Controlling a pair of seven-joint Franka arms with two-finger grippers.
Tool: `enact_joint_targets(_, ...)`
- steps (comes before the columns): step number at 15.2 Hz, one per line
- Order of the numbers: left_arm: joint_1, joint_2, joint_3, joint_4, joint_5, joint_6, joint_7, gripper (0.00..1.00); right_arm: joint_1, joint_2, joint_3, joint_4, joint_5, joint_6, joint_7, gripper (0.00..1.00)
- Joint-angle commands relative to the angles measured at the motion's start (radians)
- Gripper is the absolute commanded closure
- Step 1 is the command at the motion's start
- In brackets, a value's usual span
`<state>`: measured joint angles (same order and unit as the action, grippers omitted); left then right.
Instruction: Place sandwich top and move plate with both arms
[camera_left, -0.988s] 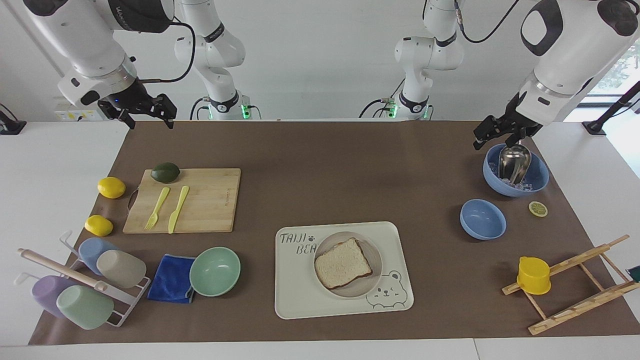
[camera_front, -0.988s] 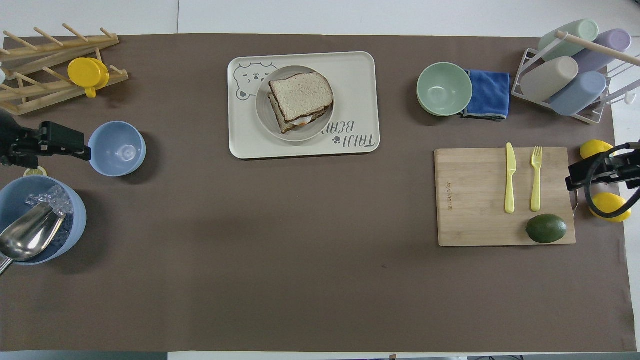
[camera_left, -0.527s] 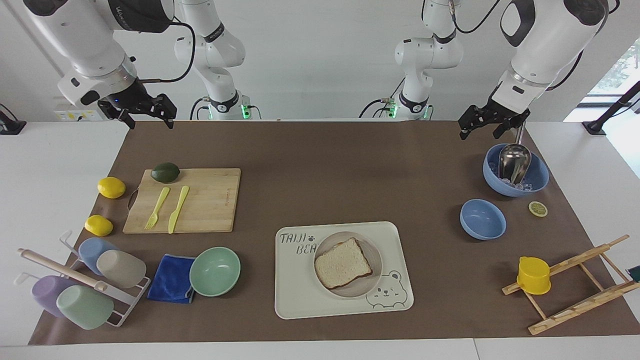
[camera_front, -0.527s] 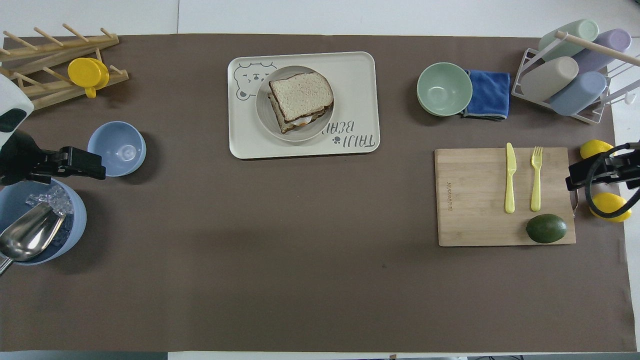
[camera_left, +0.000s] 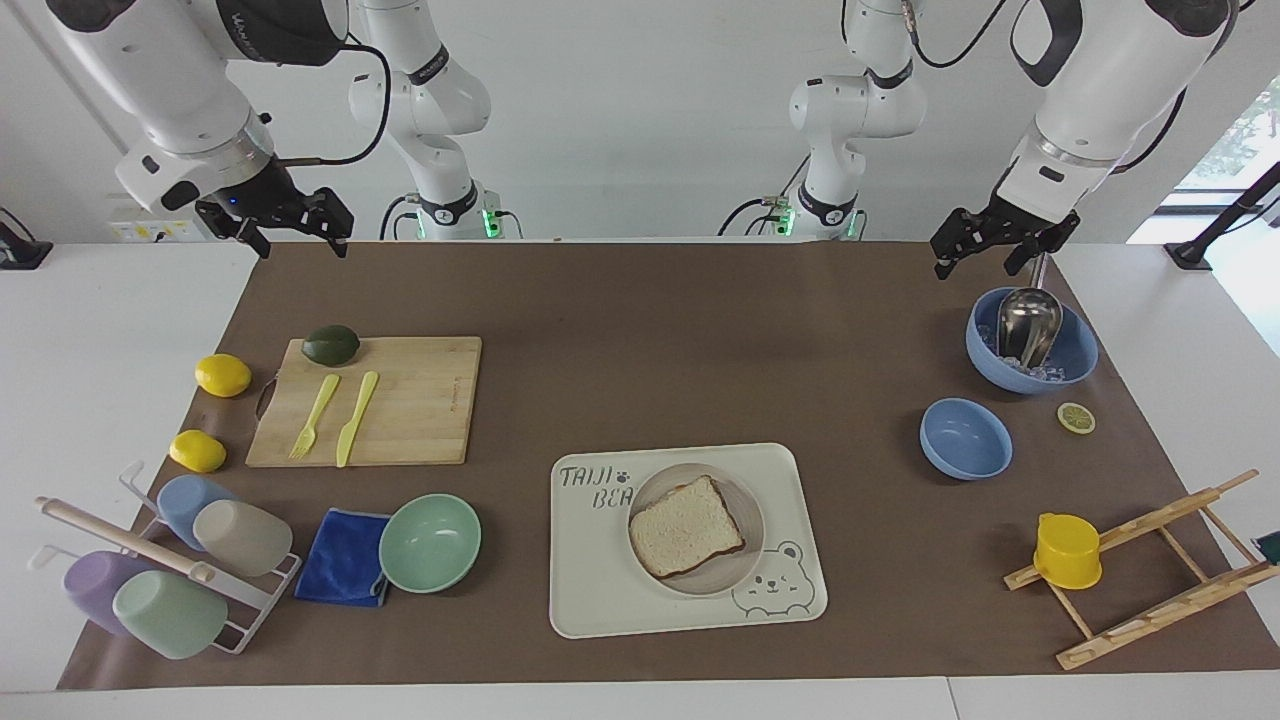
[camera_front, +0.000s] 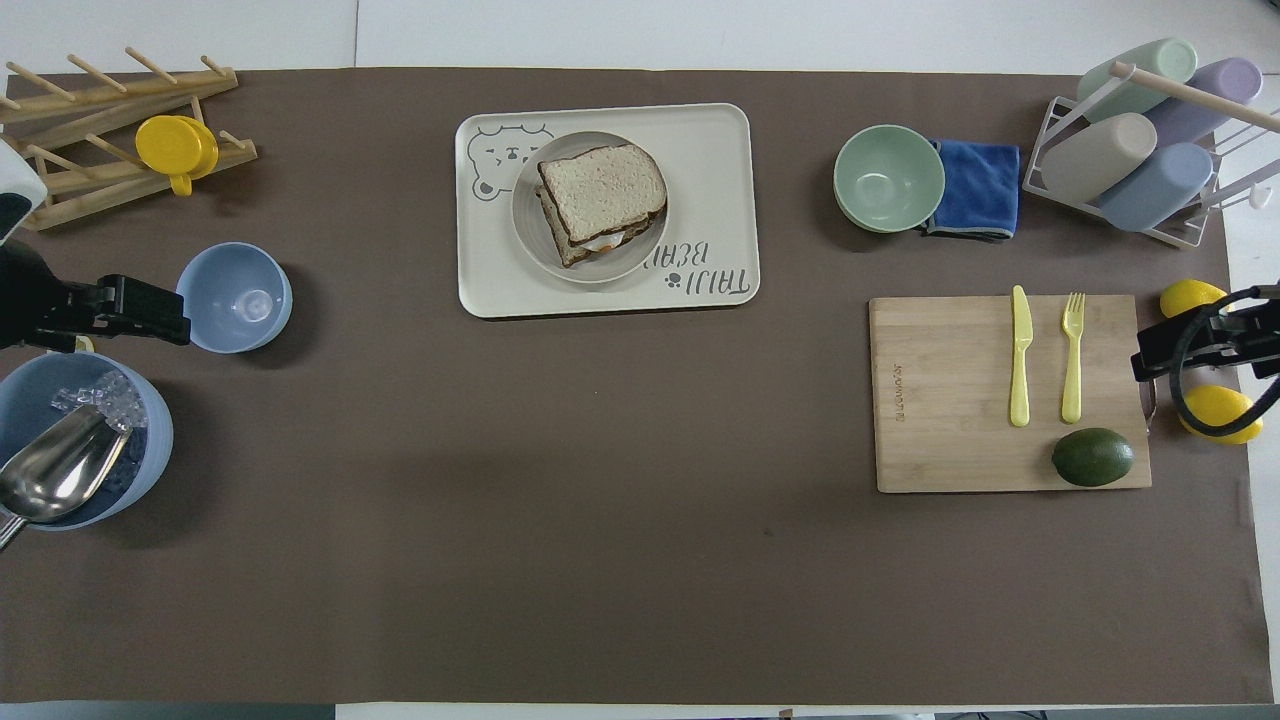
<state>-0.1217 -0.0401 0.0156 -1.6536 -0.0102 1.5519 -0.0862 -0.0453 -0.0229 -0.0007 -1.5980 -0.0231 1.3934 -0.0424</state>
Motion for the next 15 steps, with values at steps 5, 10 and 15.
enact_joint_targets(5, 0.004, 0.016, -0.011, 0.034, -0.002, -0.015, 0.009, 0.0, -0.011, -0.022, 0.004, -0.025, 0.019, 0.018, -0.01, 0.0)
enact_joint_targets(10, 0.011, 0.005, -0.014, 0.025, -0.001, -0.013, 0.002, 0.0, -0.011, -0.022, 0.004, -0.025, 0.019, 0.018, -0.01, 0.0)
enact_joint_targets(15, 0.014, 0.005, -0.014, 0.025, -0.005, -0.013, 0.006, 0.0, -0.011, -0.022, 0.004, -0.025, 0.018, 0.018, -0.01, 0.0)
